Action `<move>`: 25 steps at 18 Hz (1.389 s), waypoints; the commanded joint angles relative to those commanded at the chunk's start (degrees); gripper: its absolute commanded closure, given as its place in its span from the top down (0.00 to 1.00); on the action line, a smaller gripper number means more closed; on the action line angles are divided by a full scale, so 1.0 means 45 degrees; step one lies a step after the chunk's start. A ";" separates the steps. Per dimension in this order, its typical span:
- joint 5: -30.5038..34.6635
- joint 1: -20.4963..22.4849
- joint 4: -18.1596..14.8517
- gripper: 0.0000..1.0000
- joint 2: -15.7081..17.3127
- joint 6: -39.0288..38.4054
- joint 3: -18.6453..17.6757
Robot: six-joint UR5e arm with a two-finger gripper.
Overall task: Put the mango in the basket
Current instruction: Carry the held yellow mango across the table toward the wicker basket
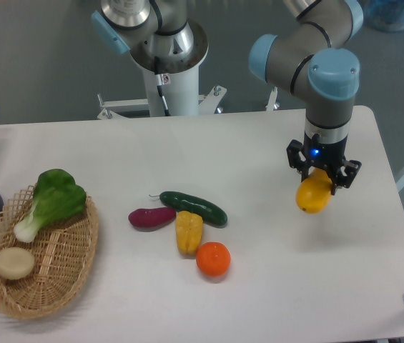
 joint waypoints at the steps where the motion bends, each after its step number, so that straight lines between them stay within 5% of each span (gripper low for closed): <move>1: 0.0000 0.0000 0.0000 0.43 0.0000 0.0000 -0.0019; 7: 0.0214 -0.0565 0.0000 0.43 -0.0039 -0.0953 0.0020; 17: 0.0195 -0.2849 0.0176 0.43 -0.0254 -0.4118 0.0000; 25: 0.0254 -0.6655 0.0254 0.43 -0.0059 -0.6522 0.0038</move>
